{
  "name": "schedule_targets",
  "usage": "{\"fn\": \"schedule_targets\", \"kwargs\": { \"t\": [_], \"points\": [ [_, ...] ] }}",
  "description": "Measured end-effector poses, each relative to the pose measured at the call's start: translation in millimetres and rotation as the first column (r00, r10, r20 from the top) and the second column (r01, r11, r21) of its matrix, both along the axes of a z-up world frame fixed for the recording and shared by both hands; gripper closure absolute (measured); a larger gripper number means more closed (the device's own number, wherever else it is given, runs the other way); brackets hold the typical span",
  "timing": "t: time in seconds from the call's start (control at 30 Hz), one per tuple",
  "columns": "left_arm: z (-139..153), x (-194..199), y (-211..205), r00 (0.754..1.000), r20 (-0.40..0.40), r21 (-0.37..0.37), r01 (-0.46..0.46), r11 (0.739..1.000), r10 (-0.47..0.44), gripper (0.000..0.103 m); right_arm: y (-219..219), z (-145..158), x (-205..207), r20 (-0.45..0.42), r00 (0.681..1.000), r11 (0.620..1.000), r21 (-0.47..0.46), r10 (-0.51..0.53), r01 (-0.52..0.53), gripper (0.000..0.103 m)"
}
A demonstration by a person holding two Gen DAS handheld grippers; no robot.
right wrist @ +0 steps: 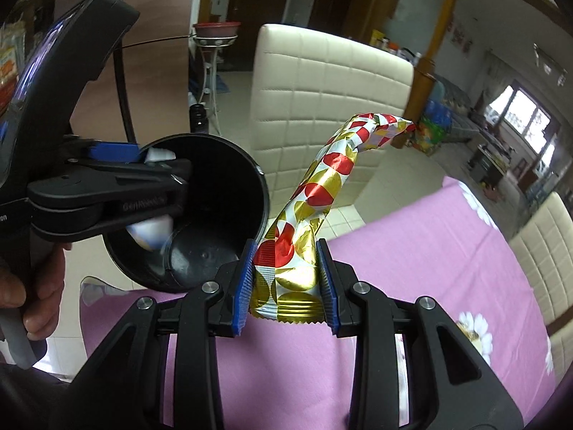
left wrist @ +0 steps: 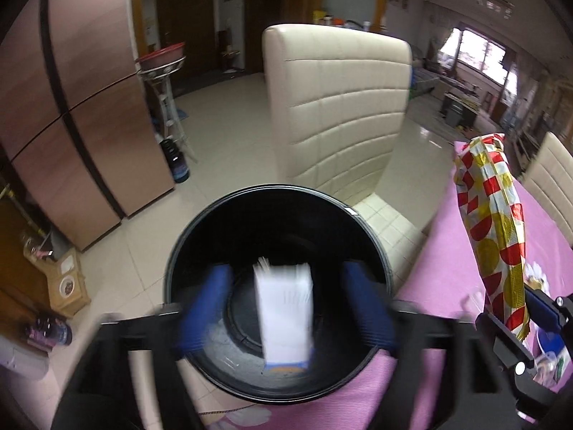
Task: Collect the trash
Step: 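Carry both items to the black bin and open both tools to drop them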
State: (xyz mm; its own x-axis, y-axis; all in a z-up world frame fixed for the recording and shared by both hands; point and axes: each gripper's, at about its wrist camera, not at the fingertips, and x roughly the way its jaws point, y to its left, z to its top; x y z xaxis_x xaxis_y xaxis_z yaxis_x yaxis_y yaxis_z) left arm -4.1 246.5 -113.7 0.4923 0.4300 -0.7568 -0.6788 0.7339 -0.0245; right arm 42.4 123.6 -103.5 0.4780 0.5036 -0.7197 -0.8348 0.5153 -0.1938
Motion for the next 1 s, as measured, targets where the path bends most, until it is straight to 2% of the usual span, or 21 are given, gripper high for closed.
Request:
{"fn": "schedule_targets", "kwargs": {
  "t": [0.07, 0.47, 0.5, 0.63, 0.77, 1.0],
  "points": [
    [1, -7, 8, 1.0, 0.015, 0.003, -0.026, 1.0, 0.026, 0.018, 8, -1, 3, 0.004, 1.0, 1.0, -0.001, 0.018, -0.018, 0.068],
    [-10, -41, 30, 0.992, -0.008, -0.025, -0.123, 0.992, 0.123, 0.018, 41, -10, -7, 0.035, 0.99, 0.99, -0.03, 0.137, -0.136, 0.066],
    [-11, -42, 31, 0.992, -0.008, -0.028, -0.127, 0.991, 0.127, 0.018, 43, -10, -8, 0.042, 0.988, 0.989, -0.029, 0.147, -0.146, 0.065],
    [-12, -47, 35, 0.99, 0.0, -0.041, -0.14, 0.989, 0.14, 0.018, 50, -9, -15, 0.077, 0.98, 0.983, -0.014, 0.183, -0.182, 0.035],
    [-12, -49, 37, 0.99, 0.008, -0.046, -0.141, 0.989, 0.142, 0.018, 55, -10, -18, 0.103, 0.976, 0.982, -0.017, 0.19, -0.189, 0.033],
    [-12, -44, 33, 0.992, 0.012, -0.051, -0.125, 0.991, 0.125, 0.018, 55, -13, -15, 0.096, 0.985, 0.989, -0.031, 0.145, -0.143, 0.033]
  ]
}}
